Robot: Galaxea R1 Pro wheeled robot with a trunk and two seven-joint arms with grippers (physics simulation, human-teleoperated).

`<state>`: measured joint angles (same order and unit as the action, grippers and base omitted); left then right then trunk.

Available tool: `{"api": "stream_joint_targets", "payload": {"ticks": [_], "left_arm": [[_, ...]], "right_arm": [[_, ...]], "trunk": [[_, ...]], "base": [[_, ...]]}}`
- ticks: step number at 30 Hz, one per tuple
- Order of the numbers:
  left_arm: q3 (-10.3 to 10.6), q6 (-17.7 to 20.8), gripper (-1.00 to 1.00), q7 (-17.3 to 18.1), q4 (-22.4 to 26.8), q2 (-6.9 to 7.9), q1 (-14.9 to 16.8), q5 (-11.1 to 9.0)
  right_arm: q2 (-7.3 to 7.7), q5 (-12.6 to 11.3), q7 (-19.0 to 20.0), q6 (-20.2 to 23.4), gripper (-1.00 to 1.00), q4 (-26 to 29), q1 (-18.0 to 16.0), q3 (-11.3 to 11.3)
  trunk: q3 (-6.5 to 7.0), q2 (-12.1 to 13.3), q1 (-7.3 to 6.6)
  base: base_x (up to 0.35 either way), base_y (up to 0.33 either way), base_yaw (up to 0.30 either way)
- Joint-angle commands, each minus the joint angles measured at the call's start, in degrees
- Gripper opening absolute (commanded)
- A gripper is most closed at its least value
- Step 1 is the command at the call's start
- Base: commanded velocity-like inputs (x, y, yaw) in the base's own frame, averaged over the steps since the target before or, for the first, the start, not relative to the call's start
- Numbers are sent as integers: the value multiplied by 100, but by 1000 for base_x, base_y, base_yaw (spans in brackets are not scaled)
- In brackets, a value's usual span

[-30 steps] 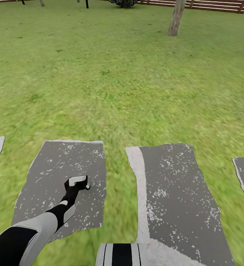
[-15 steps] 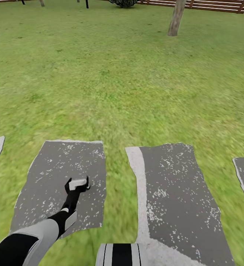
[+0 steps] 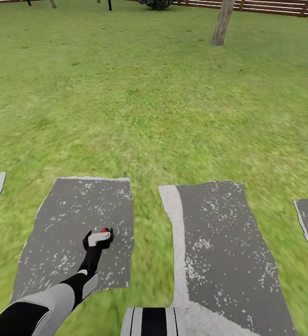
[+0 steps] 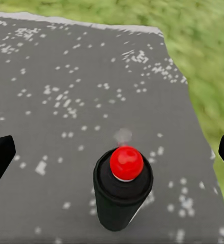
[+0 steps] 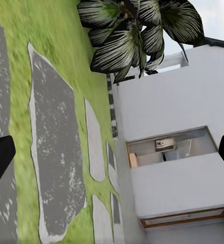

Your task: In the garden, pick up the pesticide atomizer on the floor and spray pesticide onto both trees until each tree trunk is fully covered.

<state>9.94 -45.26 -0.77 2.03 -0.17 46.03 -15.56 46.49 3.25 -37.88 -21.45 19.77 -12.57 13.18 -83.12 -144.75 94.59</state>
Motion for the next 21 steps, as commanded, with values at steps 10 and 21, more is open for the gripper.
{"api": "stream_joint_targets", "payload": {"ticks": [10,21], "left_arm": [[7,0,100,-2,75,-1,-6,-14],[9,13,100,-2,104,7,-6,-18]], "right_arm": [[-5,1,0,0,100,1,0,0],[-16,9,0,0,100,1,0,0]], "trunk": [[-22,-1,3],[-133,-8,15]], "base": [[0,0,0],[0,0,0]]}}
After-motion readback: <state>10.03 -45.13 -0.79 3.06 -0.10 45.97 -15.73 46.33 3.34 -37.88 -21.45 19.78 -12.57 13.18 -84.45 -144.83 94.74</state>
